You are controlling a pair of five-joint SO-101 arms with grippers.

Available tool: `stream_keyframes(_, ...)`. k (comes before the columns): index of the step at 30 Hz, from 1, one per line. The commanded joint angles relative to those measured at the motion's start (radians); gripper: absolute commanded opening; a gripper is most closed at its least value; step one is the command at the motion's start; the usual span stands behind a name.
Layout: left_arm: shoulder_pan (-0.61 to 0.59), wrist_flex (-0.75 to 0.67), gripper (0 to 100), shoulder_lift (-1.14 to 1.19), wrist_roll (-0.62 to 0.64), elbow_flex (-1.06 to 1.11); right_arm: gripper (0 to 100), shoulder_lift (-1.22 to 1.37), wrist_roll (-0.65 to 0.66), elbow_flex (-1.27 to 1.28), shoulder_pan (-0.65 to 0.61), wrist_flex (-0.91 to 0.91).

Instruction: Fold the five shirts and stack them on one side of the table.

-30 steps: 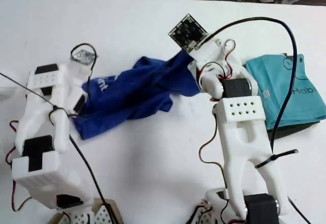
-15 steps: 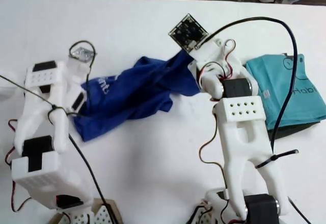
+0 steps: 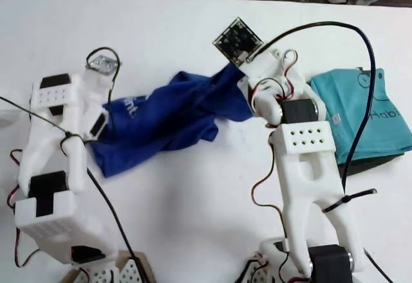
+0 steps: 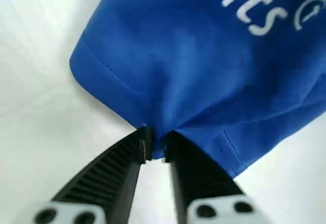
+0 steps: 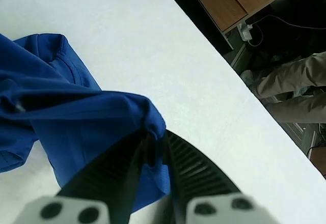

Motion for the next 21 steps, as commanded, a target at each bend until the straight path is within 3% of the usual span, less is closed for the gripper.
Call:
stream_keyframes(1, -0.008, 0.017, 3, -0.064, -0.008, -0.081, 2.1, -0.004, 0.0, -0.028, -0.005, -0.025)
stream_keyframes(6, -0.011, 0.143, 3, -0.064, 0.038, -0.282, 2.1, -0.005, -0.052, -0.031, 0.002, -0.085)
stream_keyframes(14, -0.006, 0.47, 3, -0.064, 0.049, -0.823, 2.1, -0.01, -0.103, -0.126, 0.002, -0.182)
stream_keyframes(21, 0.003, 0.476, 3, -0.129, 0.126, -0.997, 2.1, -0.077, -0.1, -0.23, 0.002, -0.206)
